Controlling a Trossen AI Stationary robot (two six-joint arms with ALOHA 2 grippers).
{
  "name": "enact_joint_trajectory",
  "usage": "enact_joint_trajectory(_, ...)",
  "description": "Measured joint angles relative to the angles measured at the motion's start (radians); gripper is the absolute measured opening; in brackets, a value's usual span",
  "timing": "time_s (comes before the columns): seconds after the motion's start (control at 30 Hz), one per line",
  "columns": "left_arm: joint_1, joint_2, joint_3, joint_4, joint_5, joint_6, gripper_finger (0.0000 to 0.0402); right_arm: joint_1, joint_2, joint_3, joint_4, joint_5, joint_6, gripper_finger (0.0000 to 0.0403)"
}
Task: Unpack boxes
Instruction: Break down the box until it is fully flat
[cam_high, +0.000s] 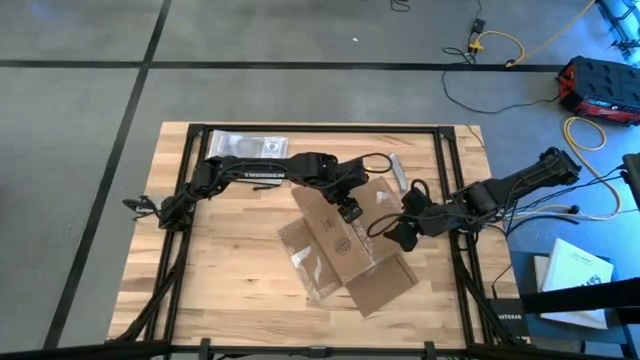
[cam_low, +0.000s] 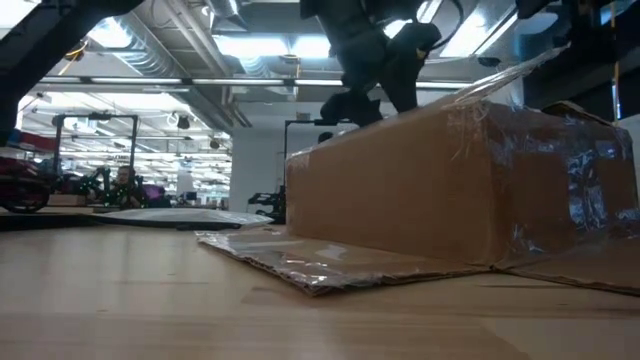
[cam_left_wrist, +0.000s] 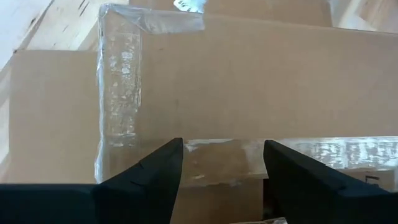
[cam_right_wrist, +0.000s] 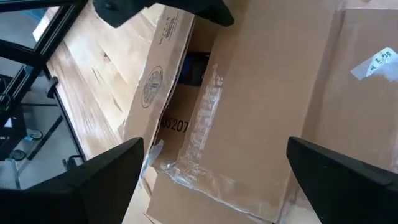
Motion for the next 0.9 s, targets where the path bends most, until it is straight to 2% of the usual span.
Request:
enact_joint_trajectory(0.17, -0.008, 0.0, 0.0, -0.001, 0.01, -0.001, 0.0211, 0.0, 0.025, 0.0, 0.017, -0.038, -0.03, 0.0381)
enact_joint_trajectory(0.37, -0.03, 0.0, 0.0, -0.024, 0.037, -0.009, 0.0211, 0.0, 0.082, 0.0, 0.129, -0.058, -0.16, 0.0381)
enact_joint_trajectory(0.6, -0.043, -0.001, 0.0, -0.031, 0.04, -0.006, 0.0211, 0.0, 0.198, 0.0, 0.116, -0.057, -0.323, 0.0372)
enact_joint_trajectory(0.73, -0.043, -0.001, 0.0, -0.034, 0.042, -0.004, 0.0211, -0.015, 0.268, 0.0, 0.072, -0.049, -0.338, 0.0335)
enact_joint_trajectory(0.9, -0.043, -0.001, 0.0, -0.034, 0.061, -0.006, 0.0211, -0.015, 0.332, 0.0, 0.056, -0.056, -0.337, 0.0256)
